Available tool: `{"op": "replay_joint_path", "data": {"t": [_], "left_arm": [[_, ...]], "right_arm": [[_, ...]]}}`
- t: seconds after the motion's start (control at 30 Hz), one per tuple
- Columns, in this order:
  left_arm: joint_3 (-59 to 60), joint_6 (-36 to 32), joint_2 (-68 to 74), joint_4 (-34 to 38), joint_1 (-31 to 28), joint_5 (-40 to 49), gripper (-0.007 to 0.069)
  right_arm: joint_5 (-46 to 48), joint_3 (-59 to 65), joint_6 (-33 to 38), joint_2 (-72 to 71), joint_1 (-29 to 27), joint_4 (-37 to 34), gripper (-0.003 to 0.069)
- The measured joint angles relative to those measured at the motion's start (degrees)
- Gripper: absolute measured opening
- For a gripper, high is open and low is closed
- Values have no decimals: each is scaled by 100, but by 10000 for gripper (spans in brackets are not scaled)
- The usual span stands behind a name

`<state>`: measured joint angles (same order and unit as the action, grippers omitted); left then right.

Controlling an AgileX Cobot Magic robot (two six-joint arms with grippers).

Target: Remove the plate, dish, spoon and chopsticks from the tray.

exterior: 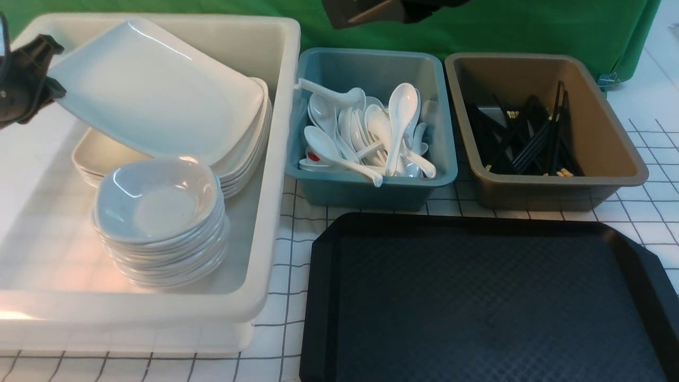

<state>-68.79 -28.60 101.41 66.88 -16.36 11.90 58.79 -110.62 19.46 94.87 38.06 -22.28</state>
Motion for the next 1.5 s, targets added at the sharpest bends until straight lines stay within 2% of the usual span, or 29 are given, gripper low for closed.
{"op": "replay_joint_path", "data": {"t": [0.07, 0.13, 0.23, 0.27, 0.53, 0.6, 0.7, 0.8, 0.9, 1.03, 1.13, 1.2, 1.23, 1.27, 1.37, 1.5], "left_arm": [[0, 599, 37, -500, 0, 53, 29], [0, 864, 53, -825, 0, 106, 50], [0, 1262, 59, -1478, 0, 203, 115], [0, 1418, 59, -1750, 0, 271, 169], [0, 1572, 25, -2484, 0, 775, 443], [0, 1580, -32, -2818, -8, 863, 480], [0, 1715, -183, -3301, -69, 935, 496], [0, 1797, -375, -3563, -121, 967, 489], [0, 1803, -721, -3601, -115, 1181, 412], [-21, 986, -1410, -2983, 128, 2034, 202], [-50, -257, -2110, -2367, 748, 2762, 37], [-55, -633, -2648, -2264, 1266, 3029, 5], [-55, -633, -2700, -2264, 1266, 3030, 4], [-62, -776, -3071, -2249, 1679, 3241, -4], [-62, -1050, -3777, -2396, 2383, 3788, -9], [81, -878, -4641, -2979, 3040, 4402, -11]], "right_arm": [[34, 0, 0, 0, 0, 0, 6], [41, 0, 0, 0, 6, 0, 6], [42, 0, 0, 0, 11, -37, 6], [47, 0, 0, 0, 11, -64, 6], [122, 0, -5, 0, 17, -86, 6], [176, 0, -32, 0, 17, -93, 6], [204, 0, -127, 0, 17, -98, 6], [216, 0, -165, 0, 17, -104, 6], [196, -13, -204, 0, 17, -77, 7], [135, -227, -639, 0, 17, 475, 8], [248, -560, -1193, 0, 17, 1303, 10], [599, -834, -1455, 0, 17, 1787, 14], [641, -863, -1455, 0, 17, 1830, 14], [861, -1001, -1534, -30, 17, 2106, 15], [1047, -1083, -1664, -273, 17, 2572, 15], [1072, -954, -1836, -1018, 17, 3009, 15]]}}
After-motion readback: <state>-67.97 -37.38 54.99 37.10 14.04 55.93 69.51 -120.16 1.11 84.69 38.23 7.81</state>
